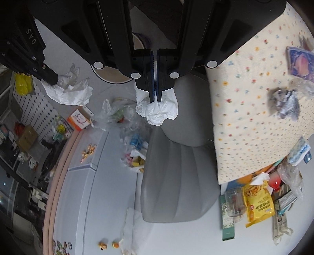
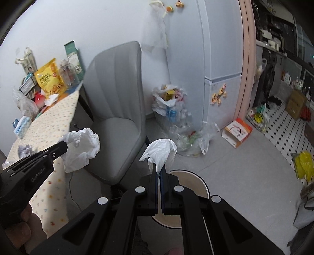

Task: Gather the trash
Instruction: 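Carry both tissues to the beige bin and open the right tool over it, then lower the left tool over the bin and open it to drop the tissue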

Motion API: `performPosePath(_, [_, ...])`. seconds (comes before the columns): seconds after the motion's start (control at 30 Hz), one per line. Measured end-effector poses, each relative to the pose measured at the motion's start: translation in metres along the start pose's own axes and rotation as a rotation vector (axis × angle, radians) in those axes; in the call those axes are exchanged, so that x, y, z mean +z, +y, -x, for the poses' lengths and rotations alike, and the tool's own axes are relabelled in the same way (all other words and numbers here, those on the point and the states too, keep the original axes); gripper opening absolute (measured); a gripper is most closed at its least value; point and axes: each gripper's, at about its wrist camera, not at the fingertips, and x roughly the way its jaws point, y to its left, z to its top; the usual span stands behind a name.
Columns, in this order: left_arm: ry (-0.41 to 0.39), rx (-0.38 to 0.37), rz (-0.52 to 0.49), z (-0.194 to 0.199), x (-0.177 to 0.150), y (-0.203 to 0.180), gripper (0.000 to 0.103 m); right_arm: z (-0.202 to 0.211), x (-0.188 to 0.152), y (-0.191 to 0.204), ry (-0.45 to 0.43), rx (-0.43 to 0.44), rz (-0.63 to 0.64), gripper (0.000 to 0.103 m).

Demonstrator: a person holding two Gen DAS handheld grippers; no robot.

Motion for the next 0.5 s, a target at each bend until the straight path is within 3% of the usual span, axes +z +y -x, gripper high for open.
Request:
performPosePath(0.27, [0.048, -0.001, -0.025, -0.029, 0.003, -0.017, 0.003, -0.033, 0.000, -0.016, 0.041, -0.011, -0.029, 0.007])
performPosePath(0.3, [0.053, -0.002, -0.029, -0.032, 0.003, -0.020, 0.003, -0.034, -0.001, -0.019, 0.045, -0.013, -0.035, 0.016])
performPosePath(0.33, [0.056, -0.003, -0.033, -0.033, 0.003, -0.022, 0.003, -0.036, -0.002, -0.023, 0.044, -0.018, -0.043, 0.036])
performPosePath(0.37, [0.059, -0.005, -0.037, -0.034, 0.003, -0.024, 0.003, -0.036, -0.003, -0.027, 0.037, -0.024, -0.053, 0.040])
performPosePath(0.5, [0.070, -0.012, -0.057, -0.036, 0.000, -0.034, 0.003, -0.033, -0.006, -0.042, 0.036, -0.028, -0.087, 0.040])
